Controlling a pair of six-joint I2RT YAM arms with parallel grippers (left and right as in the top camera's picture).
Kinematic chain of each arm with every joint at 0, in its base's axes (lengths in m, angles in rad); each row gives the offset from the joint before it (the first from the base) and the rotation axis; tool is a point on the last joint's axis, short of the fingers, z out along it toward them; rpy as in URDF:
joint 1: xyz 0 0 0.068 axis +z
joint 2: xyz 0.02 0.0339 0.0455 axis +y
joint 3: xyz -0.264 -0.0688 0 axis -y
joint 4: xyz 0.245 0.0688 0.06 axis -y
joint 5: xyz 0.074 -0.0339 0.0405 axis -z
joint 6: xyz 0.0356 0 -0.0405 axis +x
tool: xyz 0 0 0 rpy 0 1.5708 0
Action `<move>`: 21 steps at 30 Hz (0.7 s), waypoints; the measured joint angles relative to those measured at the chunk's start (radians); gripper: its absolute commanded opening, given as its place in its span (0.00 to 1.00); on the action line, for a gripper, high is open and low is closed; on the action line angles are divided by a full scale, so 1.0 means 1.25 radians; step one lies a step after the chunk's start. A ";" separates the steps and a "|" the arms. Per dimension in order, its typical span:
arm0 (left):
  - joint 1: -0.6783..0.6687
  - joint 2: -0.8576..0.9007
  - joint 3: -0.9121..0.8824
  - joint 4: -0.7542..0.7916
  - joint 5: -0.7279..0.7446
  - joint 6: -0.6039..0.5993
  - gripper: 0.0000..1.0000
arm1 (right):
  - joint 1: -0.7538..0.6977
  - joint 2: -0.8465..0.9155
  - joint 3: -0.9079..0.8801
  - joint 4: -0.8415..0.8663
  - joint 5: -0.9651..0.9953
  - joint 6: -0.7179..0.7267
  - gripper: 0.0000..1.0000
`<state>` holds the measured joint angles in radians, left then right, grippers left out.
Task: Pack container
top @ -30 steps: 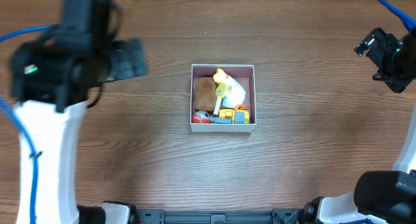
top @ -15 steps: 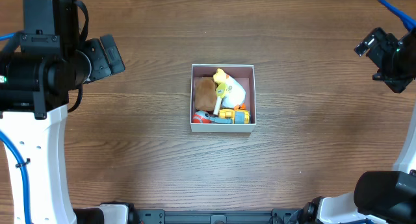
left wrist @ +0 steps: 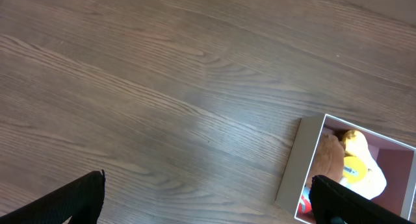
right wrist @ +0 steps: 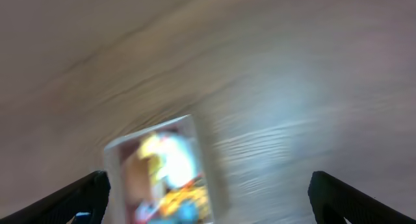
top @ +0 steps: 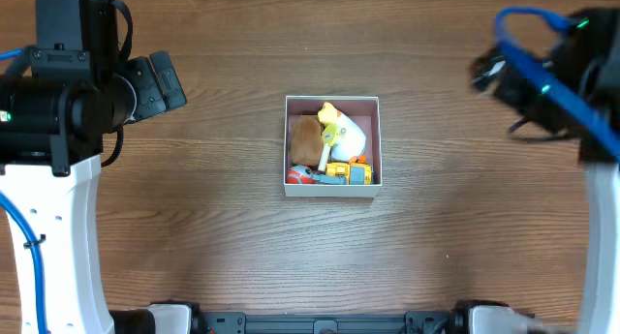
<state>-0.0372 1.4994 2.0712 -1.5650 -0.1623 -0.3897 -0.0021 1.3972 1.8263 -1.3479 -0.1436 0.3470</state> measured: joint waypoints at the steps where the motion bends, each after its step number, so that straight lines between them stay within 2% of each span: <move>1: 0.000 0.000 0.000 0.000 0.000 0.000 1.00 | 0.039 -0.026 0.000 -0.001 -0.002 0.000 1.00; 4: 0.000 0.000 0.000 0.000 0.000 0.000 1.00 | 0.117 -0.103 0.000 0.001 -0.003 -0.007 1.00; 8: 0.000 0.000 0.000 0.000 0.000 0.000 1.00 | 0.109 -0.196 -0.006 0.003 0.012 -0.020 1.00; 11: 0.000 0.000 0.000 -0.001 0.000 0.000 1.00 | 0.096 -0.278 -0.062 0.045 0.027 -0.060 1.00; 15: 0.000 0.000 0.000 -0.001 0.000 0.000 1.00 | 0.092 -0.396 -0.209 0.193 0.044 -0.126 1.00; 21: 0.000 0.000 0.000 -0.002 0.000 0.000 1.00 | 0.077 -0.597 -0.562 0.409 0.047 -0.174 1.00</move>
<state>-0.0372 1.4998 2.0712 -1.5677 -0.1623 -0.3897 0.0940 0.6506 1.1233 -0.8371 -0.0853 0.1295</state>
